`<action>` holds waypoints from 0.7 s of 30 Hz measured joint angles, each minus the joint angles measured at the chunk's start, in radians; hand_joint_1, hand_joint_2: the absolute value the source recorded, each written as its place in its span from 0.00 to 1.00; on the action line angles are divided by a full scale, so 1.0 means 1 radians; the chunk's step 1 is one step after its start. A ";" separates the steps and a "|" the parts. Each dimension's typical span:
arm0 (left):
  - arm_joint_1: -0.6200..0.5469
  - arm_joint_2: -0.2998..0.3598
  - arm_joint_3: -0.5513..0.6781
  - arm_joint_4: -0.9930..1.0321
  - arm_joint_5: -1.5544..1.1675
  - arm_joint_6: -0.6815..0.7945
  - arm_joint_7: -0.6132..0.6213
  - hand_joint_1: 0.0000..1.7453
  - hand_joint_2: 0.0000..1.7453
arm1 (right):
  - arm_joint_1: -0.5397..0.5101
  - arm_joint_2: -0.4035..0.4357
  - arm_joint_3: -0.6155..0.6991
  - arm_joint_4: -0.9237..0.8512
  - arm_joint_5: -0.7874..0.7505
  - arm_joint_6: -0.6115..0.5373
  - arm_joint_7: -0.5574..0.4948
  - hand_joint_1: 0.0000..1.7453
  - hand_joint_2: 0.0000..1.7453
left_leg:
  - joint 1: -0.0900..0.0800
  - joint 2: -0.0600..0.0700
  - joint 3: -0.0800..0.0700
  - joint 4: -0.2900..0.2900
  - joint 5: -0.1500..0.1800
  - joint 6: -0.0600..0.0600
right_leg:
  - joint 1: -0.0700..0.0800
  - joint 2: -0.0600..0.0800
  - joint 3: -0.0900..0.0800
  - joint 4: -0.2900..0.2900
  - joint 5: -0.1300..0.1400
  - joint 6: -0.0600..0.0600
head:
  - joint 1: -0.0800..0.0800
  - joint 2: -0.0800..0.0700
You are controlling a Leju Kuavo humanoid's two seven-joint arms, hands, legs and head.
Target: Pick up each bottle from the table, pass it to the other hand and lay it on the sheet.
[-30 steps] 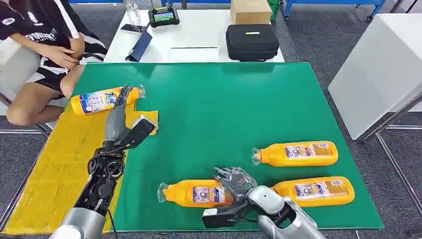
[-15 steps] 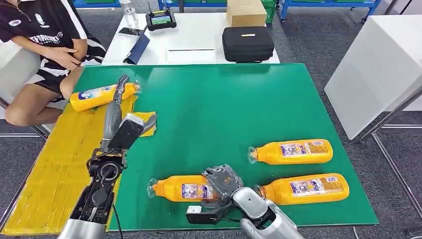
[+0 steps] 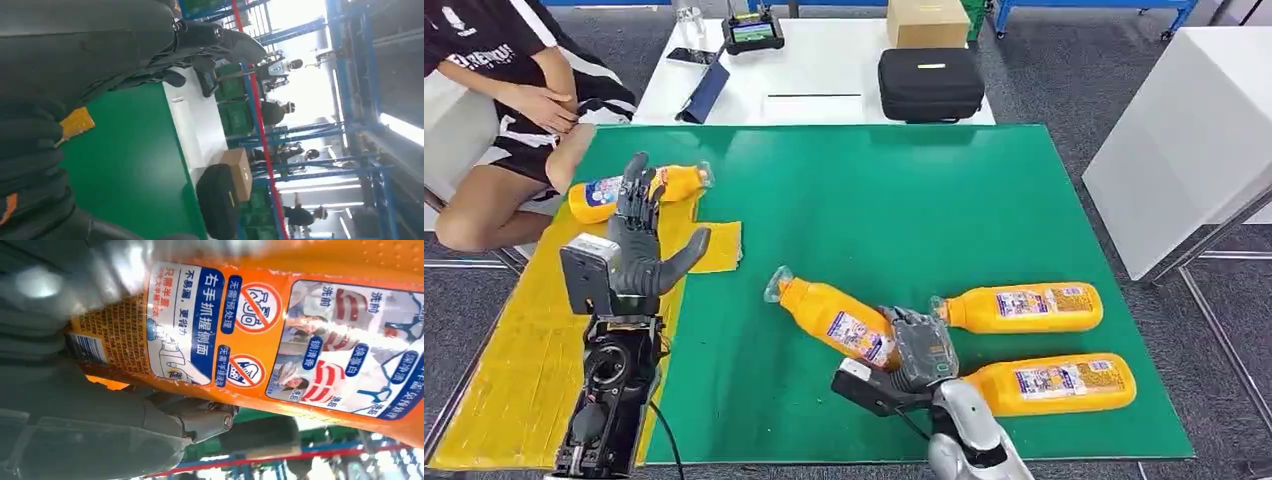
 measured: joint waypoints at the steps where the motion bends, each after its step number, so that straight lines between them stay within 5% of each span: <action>1: 0.001 0.000 0.006 0.000 0.017 0.000 0.006 0.00 1.00 | 0.004 0.006 -0.014 -0.008 -0.013 -0.014 -0.011 1.00 1.00 | 0.000 0.000 -0.001 0.000 0.000 0.000 | 0.000 -0.001 -0.001 0.000 0.000 0.000 | 0.000 0.000; 9: 0.003 0.001 0.040 0.010 0.082 -0.011 0.043 0.00 1.00 | 0.012 0.028 -0.088 -0.030 -0.098 -0.088 -0.071 1.00 1.00 | 0.000 0.000 -0.005 0.000 0.000 0.000 | 0.000 -0.001 -0.005 0.000 0.000 0.000 | 0.000 0.000; 15: 0.003 0.012 0.030 0.086 0.229 -0.196 0.085 0.00 1.00 | 0.019 0.063 -0.118 -0.081 -0.463 -0.197 -0.372 1.00 1.00 | 0.000 0.000 -0.005 0.000 0.000 0.000 | 0.000 -0.001 -0.006 0.000 0.000 0.000 | 0.000 0.000; 21: -0.002 0.019 -0.027 0.151 0.283 -0.306 0.088 0.00 1.00 | -0.005 0.084 -0.120 -0.087 -0.591 -0.161 -0.428 1.00 1.00 | 0.000 0.000 -0.006 0.000 0.000 0.000 | 0.000 -0.001 -0.006 0.000 0.000 0.000 | 0.000 0.000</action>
